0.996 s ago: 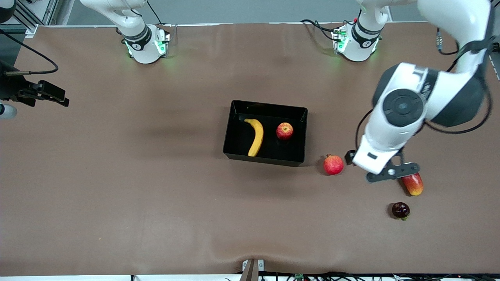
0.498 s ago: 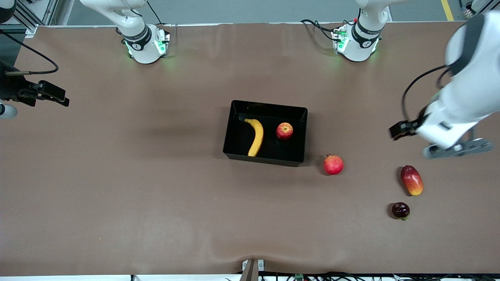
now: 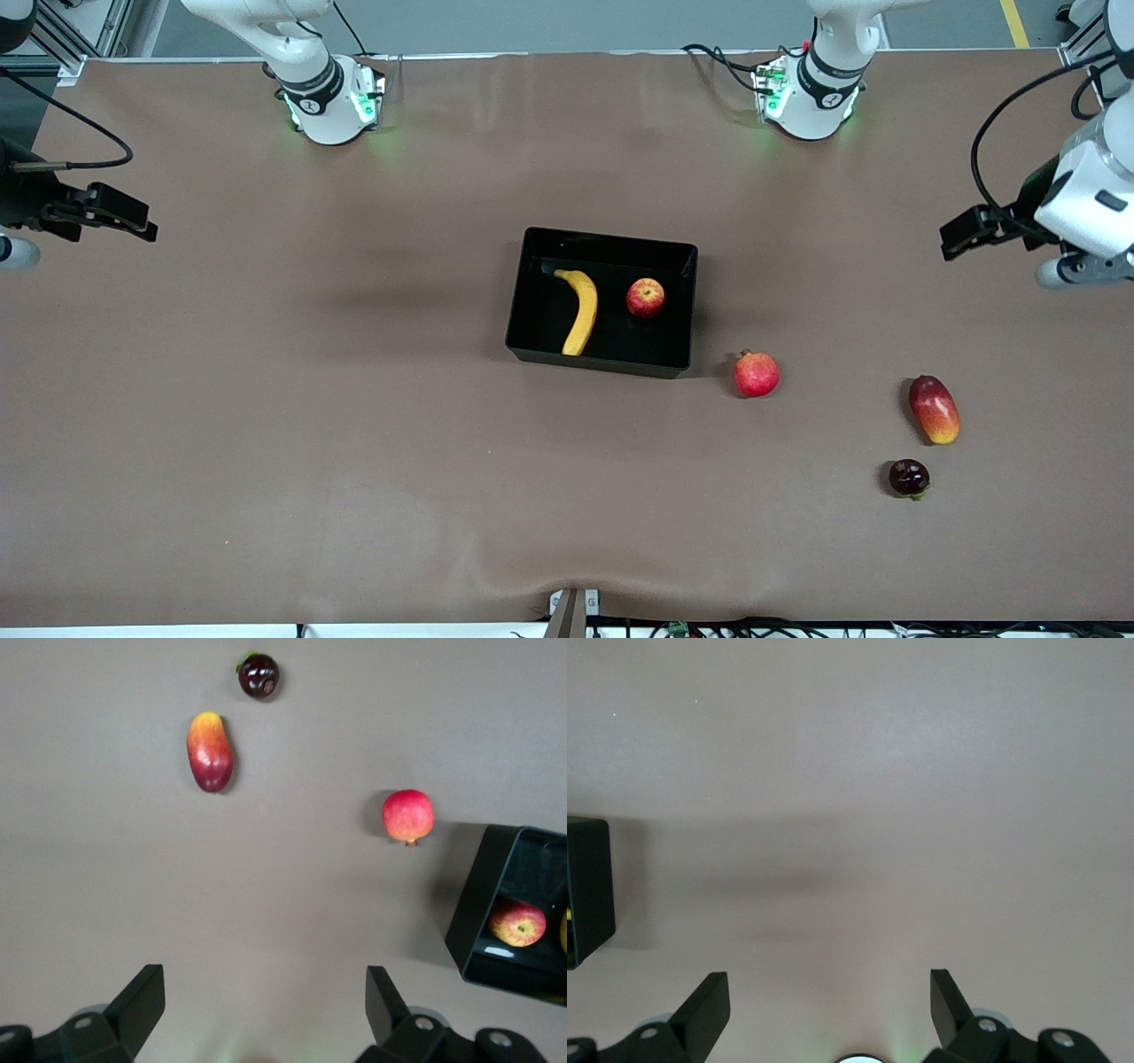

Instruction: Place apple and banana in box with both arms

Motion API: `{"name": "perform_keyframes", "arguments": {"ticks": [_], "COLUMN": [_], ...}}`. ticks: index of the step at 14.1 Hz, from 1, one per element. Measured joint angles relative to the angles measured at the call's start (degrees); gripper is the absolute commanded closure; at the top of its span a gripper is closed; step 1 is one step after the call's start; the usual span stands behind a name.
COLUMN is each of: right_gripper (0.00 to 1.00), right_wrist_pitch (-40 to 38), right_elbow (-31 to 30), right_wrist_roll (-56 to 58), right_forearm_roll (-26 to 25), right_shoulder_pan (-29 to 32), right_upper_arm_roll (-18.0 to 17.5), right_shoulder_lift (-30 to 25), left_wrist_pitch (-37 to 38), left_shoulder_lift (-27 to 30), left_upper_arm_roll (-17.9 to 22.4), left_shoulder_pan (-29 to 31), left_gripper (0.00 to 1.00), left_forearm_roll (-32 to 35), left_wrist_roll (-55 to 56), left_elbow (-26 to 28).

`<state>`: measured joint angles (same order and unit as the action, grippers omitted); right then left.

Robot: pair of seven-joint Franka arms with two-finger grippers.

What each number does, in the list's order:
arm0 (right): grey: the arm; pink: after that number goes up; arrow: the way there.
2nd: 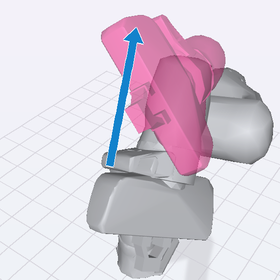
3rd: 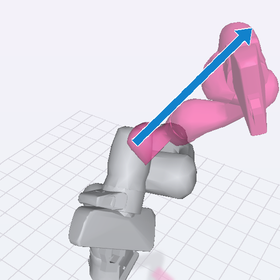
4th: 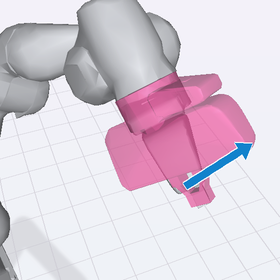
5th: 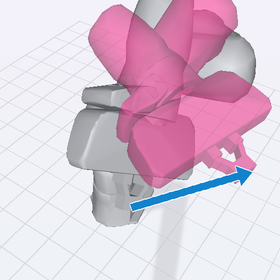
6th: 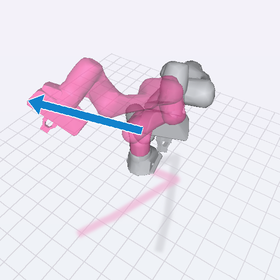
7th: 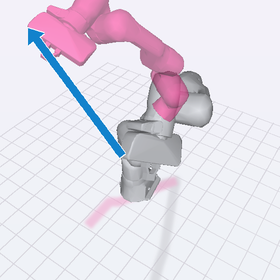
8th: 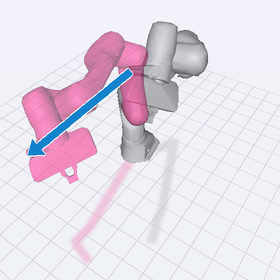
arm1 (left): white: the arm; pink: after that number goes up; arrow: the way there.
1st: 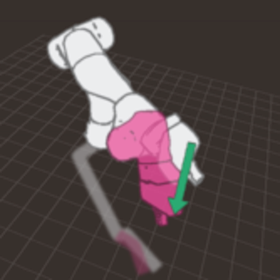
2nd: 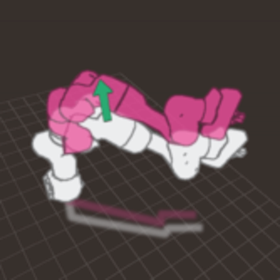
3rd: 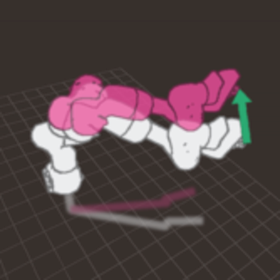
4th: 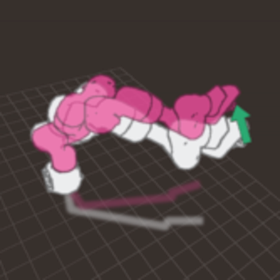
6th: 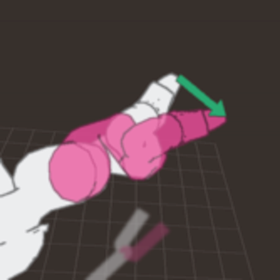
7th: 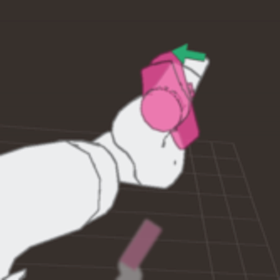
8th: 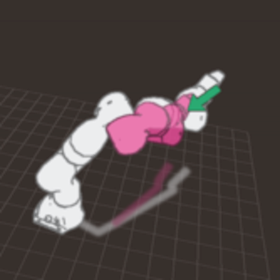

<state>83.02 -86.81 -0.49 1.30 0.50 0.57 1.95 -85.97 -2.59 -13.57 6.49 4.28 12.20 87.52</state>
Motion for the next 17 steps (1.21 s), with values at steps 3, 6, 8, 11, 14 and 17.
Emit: {"name": "perform_keyframes", "arguments": {"ticks": [3, 6, 8, 11, 14, 17], "right_gripper": [0.0, 0.0, 0.0, 0.0, 0.0, 0.0], "right_wrist_pitch": [0.0, 0.0, 0.0, 0.01, 0.05, 0.08], "right_elbow": [0.0, 0.0, 0.0, 0.0, 0.0, 0.0], "right_wrist_roll": [0.0, 0.0, 0.0, 0.0, -0.01, -0.01], "right_forearm_roll": [0.0, 0.0, 0.0, 0.0, 0.0, 0.0], "right_shoulder_pan": [0.0, 0.0, 0.0, 0.0, 0.0, 0.0], "right_upper_arm_roll": [0.0, 0.0, 0.0, 0.0, 0.01, 0.01], "right_shoulder_lift": [0.01, 0.02, 0.02, 0.02, 0.02, 0.02], "left_wrist_pitch": [0.0, -0.01, -0.03, -0.05, -0.05, 0.26], "left_shoulder_lift": [2.85, 3.99, 4.06, 4.06, 4.06, 4.08], "left_upper_arm_roll": [4.14, 4.29, 4.39, 4.34, 4.36, 4.43], "left_shoulder_pan": [-3.92, -3.98, -3.97, -4.0, -3.98, -3.96], "left_gripper": [0.0, 0.0, 0.0, 0.0, 0.0, 0.0], "left_forearm_roll": [-0.21, -0.85, -1.98, -2.71, -2.74, -2.74], "left_wrist_roll": [-0.4, -0.41, -0.43, -1.01, -3.98, -5.2], "left_elbow": [2.98, 3.67, 3.79, 3.91, 4.02, 4.02]}}
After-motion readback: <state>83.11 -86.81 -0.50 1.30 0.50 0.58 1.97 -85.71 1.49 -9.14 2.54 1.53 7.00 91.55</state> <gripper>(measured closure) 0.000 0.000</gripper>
